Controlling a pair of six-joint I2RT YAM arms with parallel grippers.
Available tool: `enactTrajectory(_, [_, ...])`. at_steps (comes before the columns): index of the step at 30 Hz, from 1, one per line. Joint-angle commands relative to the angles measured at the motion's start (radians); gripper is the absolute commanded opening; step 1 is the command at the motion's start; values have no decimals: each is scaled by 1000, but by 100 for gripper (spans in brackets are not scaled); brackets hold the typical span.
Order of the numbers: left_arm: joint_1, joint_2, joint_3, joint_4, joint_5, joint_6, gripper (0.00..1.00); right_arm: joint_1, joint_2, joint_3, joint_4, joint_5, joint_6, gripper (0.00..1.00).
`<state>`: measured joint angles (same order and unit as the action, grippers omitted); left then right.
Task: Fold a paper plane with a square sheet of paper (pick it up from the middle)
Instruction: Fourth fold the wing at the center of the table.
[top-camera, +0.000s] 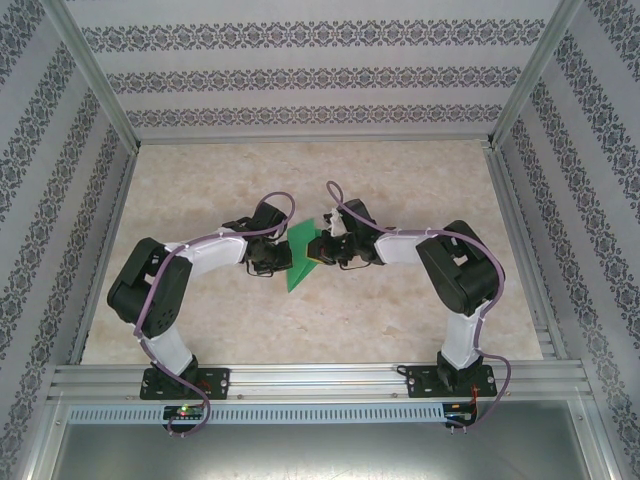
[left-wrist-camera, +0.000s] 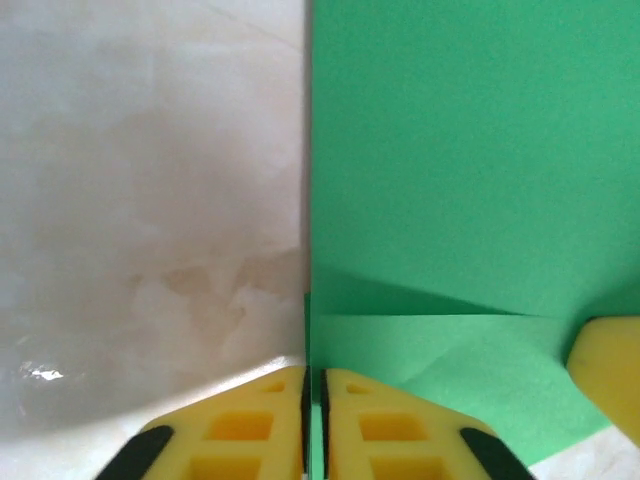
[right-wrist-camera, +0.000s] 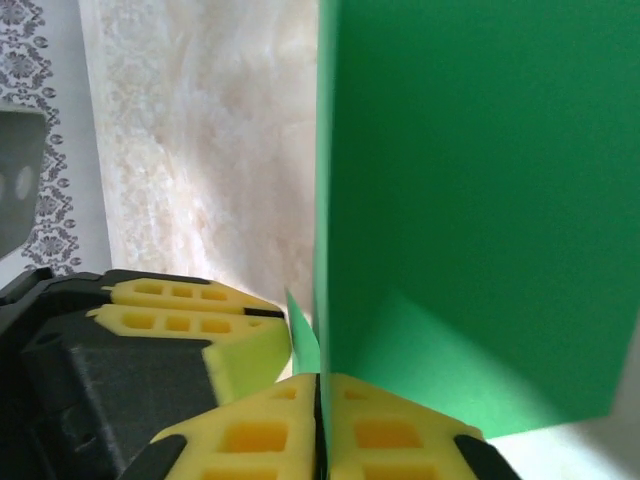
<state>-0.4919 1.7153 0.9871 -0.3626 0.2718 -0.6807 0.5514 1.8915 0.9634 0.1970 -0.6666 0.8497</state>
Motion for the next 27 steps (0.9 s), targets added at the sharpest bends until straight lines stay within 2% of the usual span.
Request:
enactTrajectory(1, [-14, -71, 32, -57, -46, 8, 22, -13, -64, -7, -43, 35, -39, 5])
enactTrajectory(7, [-10, -183, 11, -47, -133, 3, 51, -9, -240, -49, -135, 185, -48, 2])
enactTrajectory(15, [5, -266, 9, -44, -182, 5, 71, 31, -457, -40, -345, 472, -9, 2])
enactTrajectory(19, [5, -304, -13, -16, -181, 39, 82, 49, -450, -27, -378, 522, 66, 2])
enactTrajectory(21, [6, -315, -33, 20, -140, 84, 85, 49, -419, -38, -348, 509, 124, 2])
enactTrajectory(25, [-9, -344, -128, 194, -47, 178, 97, 54, -344, -70, -244, 490, 243, 2])
enactTrajectory(27, [-27, -339, -159, 250, -33, 227, 100, 54, -323, -90, -205, 505, 294, 2])
